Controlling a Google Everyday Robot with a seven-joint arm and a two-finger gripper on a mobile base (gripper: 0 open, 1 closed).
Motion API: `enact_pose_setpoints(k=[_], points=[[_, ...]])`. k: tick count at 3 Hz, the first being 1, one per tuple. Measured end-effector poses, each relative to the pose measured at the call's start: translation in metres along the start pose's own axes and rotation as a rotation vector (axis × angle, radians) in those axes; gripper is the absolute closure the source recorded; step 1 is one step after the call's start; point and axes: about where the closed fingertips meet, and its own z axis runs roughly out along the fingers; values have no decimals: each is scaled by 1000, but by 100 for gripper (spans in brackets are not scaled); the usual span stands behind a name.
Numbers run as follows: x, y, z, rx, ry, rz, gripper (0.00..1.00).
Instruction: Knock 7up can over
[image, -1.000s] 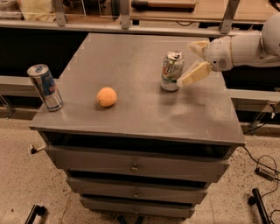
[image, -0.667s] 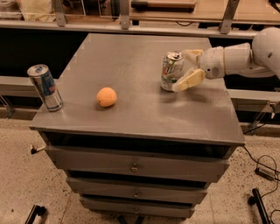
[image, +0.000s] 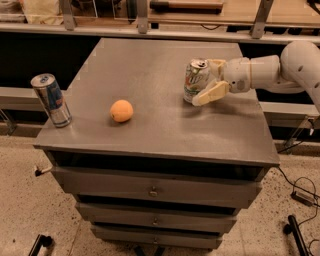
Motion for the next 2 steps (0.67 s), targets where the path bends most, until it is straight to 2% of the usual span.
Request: enact_pose_setpoints(k=[1, 2], points=[[0, 1, 4, -6, -1, 0, 19], [-1, 2, 8, -13, -2, 0, 49]])
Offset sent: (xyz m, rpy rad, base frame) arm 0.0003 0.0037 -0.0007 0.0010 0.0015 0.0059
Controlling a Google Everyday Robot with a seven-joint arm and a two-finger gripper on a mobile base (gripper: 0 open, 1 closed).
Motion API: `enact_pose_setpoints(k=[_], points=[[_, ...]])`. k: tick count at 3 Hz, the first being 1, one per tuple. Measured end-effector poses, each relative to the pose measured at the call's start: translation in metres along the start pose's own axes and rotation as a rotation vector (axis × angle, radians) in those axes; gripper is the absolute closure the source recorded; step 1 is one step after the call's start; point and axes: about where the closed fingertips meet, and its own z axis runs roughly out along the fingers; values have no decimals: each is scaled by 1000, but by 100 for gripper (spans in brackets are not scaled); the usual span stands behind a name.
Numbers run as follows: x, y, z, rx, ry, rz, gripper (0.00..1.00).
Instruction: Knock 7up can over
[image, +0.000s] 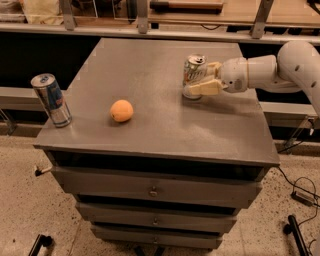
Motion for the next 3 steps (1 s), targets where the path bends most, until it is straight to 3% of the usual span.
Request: enact_pose_setpoints(k=[1, 2, 3], points=[[-11, 1, 11, 16, 8, -32, 81], [-25, 4, 29, 45, 185, -96, 100], [-52, 16, 39, 116, 511, -158, 100]])
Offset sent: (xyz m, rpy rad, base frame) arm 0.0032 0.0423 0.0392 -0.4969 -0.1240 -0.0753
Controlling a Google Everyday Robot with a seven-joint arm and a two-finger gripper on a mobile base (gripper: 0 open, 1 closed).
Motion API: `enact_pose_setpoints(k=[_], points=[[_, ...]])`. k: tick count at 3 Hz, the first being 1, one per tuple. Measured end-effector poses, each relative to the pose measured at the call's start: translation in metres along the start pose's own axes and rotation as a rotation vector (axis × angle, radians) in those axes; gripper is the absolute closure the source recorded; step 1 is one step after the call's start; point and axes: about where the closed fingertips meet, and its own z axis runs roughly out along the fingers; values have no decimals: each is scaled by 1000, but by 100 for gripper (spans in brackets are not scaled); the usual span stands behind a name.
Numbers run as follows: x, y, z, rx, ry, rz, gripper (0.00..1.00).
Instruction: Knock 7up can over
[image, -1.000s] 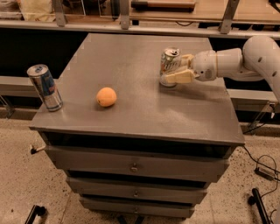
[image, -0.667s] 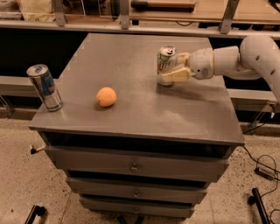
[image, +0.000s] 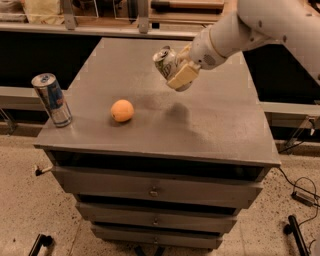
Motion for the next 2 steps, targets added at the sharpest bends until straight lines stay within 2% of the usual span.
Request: enact_pose_setpoints(k=[1, 2], points=[[-8, 4, -17, 43, 235, 12, 100], [-17, 9, -42, 89, 433, 50, 100]])
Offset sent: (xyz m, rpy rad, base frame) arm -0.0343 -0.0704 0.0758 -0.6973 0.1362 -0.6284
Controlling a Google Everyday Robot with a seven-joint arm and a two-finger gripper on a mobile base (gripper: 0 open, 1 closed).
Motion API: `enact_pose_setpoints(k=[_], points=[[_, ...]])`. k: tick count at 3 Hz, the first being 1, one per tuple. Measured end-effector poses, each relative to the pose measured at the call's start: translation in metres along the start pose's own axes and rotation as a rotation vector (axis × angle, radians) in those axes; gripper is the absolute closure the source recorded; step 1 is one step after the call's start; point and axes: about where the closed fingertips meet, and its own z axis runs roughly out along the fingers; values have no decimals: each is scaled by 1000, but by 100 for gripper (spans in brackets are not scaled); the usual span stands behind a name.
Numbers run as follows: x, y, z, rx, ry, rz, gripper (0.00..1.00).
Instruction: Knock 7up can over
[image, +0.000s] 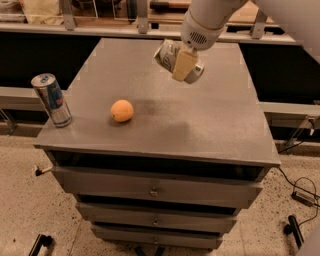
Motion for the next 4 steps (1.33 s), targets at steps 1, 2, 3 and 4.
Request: enact_pose_setpoints(k=[1, 2, 3, 4], points=[[26, -17, -23, 62, 204, 112, 100], [72, -46, -55, 111, 331, 251, 100], [99, -56, -66, 105, 311, 320, 100], [125, -55, -36, 26, 243, 349, 100]])
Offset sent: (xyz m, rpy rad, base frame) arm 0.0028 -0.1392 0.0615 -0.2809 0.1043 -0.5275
